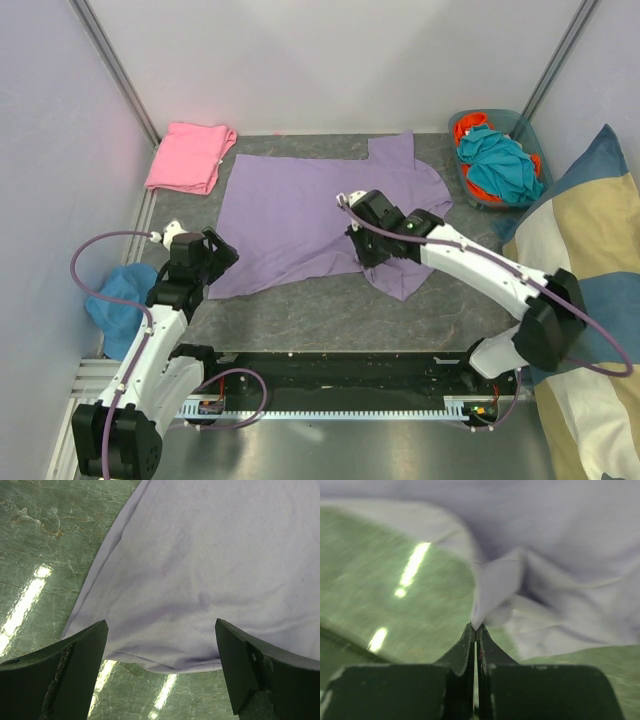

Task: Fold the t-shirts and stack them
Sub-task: Flatten out the tshirt

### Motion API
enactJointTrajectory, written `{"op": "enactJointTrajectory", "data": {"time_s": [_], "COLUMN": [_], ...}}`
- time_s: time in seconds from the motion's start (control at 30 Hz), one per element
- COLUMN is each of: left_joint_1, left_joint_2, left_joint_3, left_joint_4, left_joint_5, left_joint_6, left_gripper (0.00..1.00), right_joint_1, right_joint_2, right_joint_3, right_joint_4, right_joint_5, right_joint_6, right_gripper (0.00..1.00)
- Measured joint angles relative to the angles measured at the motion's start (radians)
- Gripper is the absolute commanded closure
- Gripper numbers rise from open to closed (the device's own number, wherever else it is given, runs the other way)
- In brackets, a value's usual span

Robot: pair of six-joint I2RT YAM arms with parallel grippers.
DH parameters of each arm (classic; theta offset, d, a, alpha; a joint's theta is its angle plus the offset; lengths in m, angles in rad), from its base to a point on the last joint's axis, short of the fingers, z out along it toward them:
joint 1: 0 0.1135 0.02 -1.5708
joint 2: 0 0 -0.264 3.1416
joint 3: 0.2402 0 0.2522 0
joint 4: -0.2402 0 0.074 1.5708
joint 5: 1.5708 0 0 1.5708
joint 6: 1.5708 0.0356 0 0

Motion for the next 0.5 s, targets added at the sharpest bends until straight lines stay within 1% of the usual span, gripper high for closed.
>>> {"op": "enactJointTrajectory", "data": {"time_s": [0.1, 0.17, 0.27, 0.33, 0.37, 0.4, 0.43, 0.47, 0.5], "left_joint_1": [0.0, 0.0, 0.0, 0.0, 0.0, 0.0, 0.0, 0.0, 0.0], "left_joint_2": [0.004, 0.006, 0.006, 0.006, 0.005, 0.003, 0.002, -0.001, -0.003], "left_joint_3": [0.0, 0.0, 0.0, 0.0, 0.0, 0.0, -0.001, -0.001, -0.001], "left_joint_4": [0.0, 0.0, 0.0, 0.0, 0.0, 0.0, 0.0, 0.0, 0.0], "left_joint_5": [0.001, 0.001, 0.001, 0.001, 0.001, 0.001, 0.001, 0.001, 0.001], "left_joint_6": [0.0, 0.0, 0.0, 0.0, 0.0, 0.0, 0.0, 0.0, 0.0], "left_gripper": [0.04, 0.04, 0.04, 0.04, 0.04, 0.04, 0.04, 0.04, 0.04], "right_joint_1": [0.097, 0.16, 0.231, 0.272, 0.284, 0.298, 0.311, 0.321, 0.328], "right_joint_2": [-0.098, -0.116, -0.09, -0.043, -0.023, 0.002, 0.026, 0.047, 0.062], "right_joint_3": [-0.063, -0.105, -0.178, -0.216, -0.224, -0.23, -0.232, -0.232, -0.232], "right_joint_4": [-0.006, 0.006, 0.034, 0.056, 0.065, 0.077, 0.09, 0.101, 0.111], "right_joint_5": [-0.115, -0.18, -0.251, -0.294, -0.305, -0.318, -0.327, -0.334, -0.335], "right_joint_6": [0.032, 0.058, 0.091, 0.113, 0.118, 0.125, 0.131, 0.137, 0.145], "right_gripper": [1.0, 1.0, 1.0, 1.0, 0.94, 0.85, 0.74, 0.52, 0.44]}}
